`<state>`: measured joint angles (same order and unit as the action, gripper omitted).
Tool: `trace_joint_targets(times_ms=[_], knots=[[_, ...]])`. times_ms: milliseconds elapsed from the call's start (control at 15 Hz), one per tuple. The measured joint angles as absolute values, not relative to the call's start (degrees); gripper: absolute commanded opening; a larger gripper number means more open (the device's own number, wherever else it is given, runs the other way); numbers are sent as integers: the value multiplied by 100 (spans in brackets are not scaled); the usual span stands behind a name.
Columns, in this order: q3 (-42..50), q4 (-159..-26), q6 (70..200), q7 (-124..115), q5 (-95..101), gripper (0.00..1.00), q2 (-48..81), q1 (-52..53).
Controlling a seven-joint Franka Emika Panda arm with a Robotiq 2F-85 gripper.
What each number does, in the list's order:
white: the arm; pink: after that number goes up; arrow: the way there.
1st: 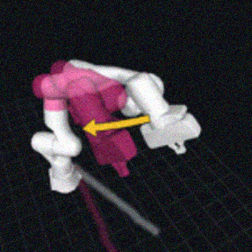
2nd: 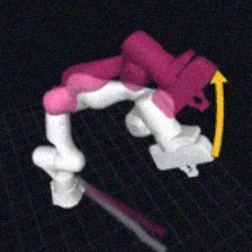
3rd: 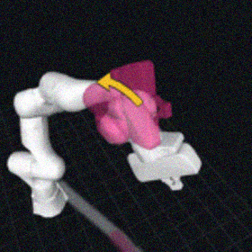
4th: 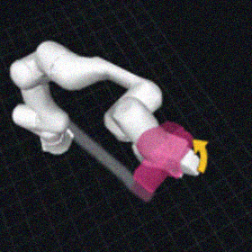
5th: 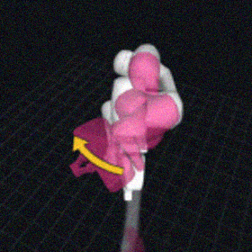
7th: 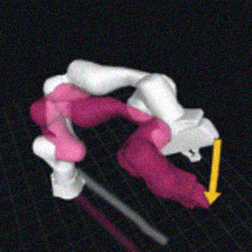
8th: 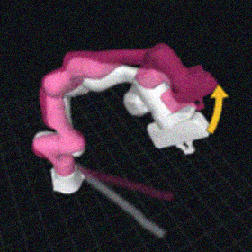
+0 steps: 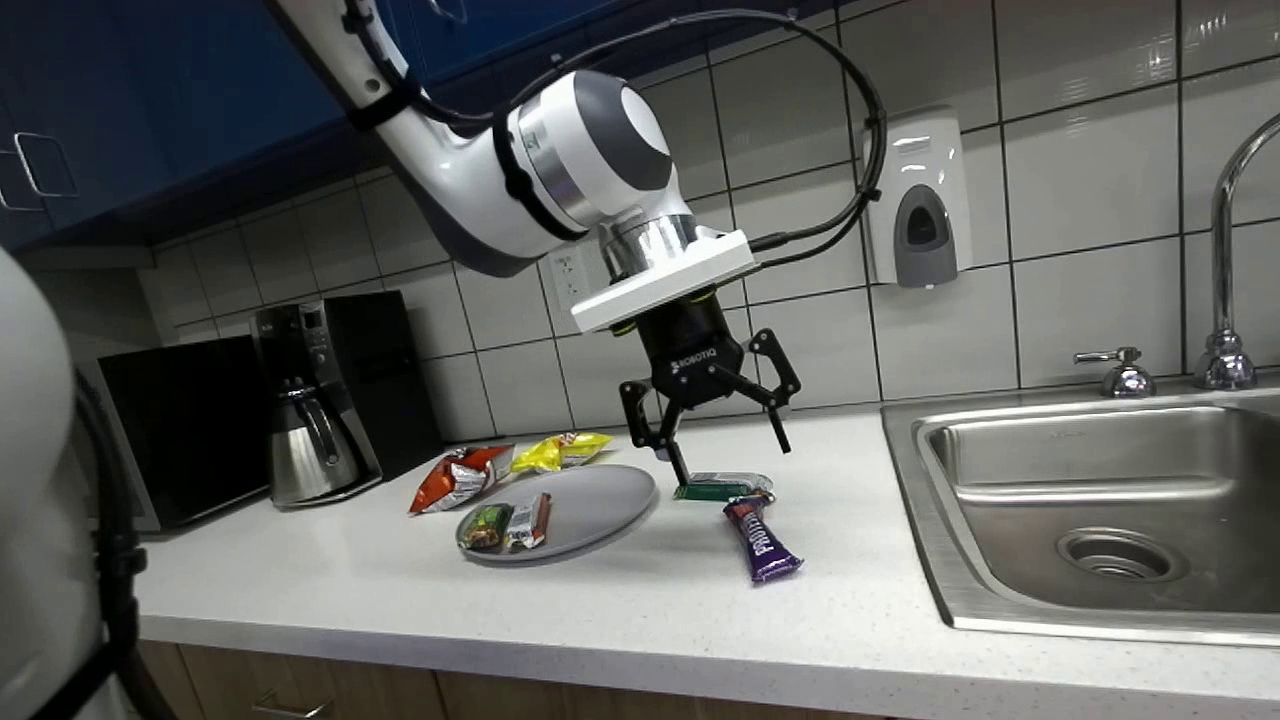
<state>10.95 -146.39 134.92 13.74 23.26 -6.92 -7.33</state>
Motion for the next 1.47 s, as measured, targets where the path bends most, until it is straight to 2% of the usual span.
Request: trace_joint_targets(times_ms=[800, 1467], knots=[[1270, -14597, 14697, 2469, 2107, 100, 82, -847], [1264, -14594, 14716, 2476, 2104, 100, 141, -847]])
